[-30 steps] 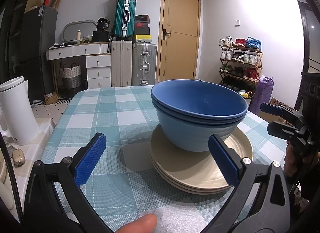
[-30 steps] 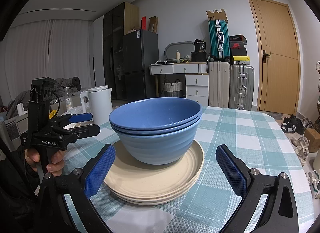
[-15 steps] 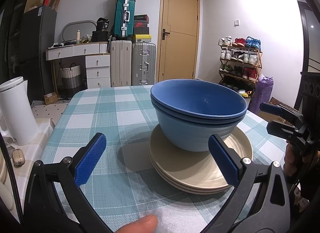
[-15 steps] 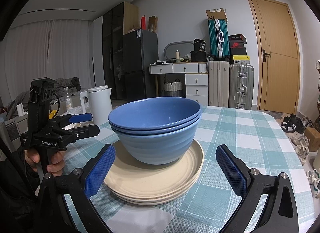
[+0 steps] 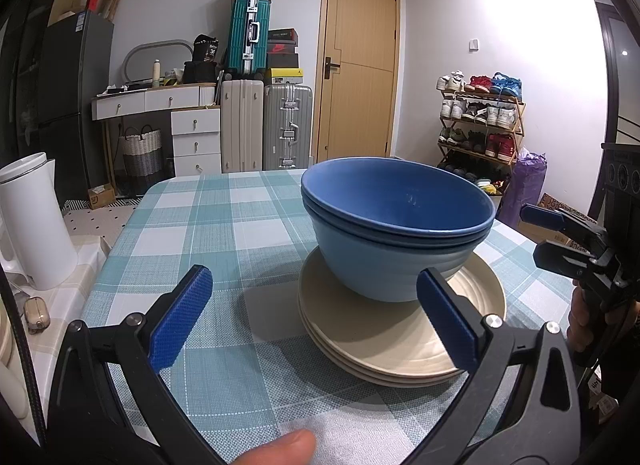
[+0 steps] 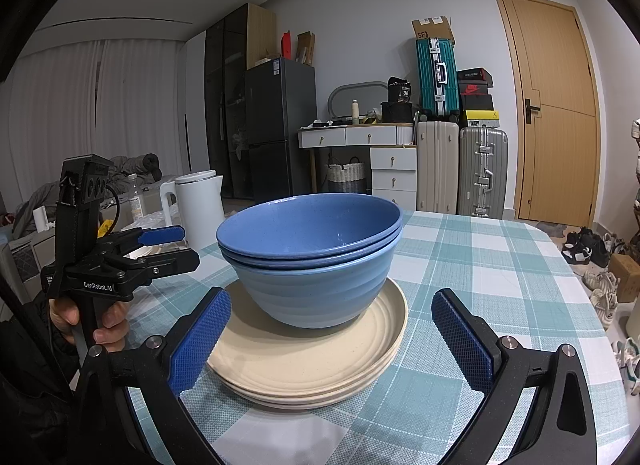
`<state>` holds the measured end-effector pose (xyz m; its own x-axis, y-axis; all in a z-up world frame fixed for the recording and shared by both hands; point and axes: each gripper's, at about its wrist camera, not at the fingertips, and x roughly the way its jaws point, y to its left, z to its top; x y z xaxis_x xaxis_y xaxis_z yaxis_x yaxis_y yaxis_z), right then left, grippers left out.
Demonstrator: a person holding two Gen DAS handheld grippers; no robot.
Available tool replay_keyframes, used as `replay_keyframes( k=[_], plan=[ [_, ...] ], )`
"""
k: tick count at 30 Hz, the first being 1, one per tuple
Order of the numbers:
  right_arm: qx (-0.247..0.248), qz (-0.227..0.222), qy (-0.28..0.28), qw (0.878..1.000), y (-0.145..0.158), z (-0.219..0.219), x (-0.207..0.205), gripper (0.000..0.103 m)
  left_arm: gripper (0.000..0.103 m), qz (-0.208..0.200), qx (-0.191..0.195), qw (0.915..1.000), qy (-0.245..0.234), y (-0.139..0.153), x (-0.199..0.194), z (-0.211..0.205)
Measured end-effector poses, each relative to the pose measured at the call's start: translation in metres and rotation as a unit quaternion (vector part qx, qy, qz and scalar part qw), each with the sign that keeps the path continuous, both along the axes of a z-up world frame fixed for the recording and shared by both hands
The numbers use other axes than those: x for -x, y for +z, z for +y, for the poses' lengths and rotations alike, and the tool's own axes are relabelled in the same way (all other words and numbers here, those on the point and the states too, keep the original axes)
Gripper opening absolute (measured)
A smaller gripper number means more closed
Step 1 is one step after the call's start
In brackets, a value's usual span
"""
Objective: Organize plates and bowls
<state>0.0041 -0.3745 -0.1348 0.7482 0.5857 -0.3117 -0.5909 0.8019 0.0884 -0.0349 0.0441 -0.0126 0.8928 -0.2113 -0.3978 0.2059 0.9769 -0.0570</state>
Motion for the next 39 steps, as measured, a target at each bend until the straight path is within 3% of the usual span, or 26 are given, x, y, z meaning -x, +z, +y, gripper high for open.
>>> replay_keyframes(
  k=[39],
  plan=[
    [0.0, 0.0, 0.0, 1.0, -0.0005, 0.0008, 0.001, 0.102, 0.102, 0.002, 0.002, 1.0, 0.003, -0.0026, -0.0012, -0.0001]
  ],
)
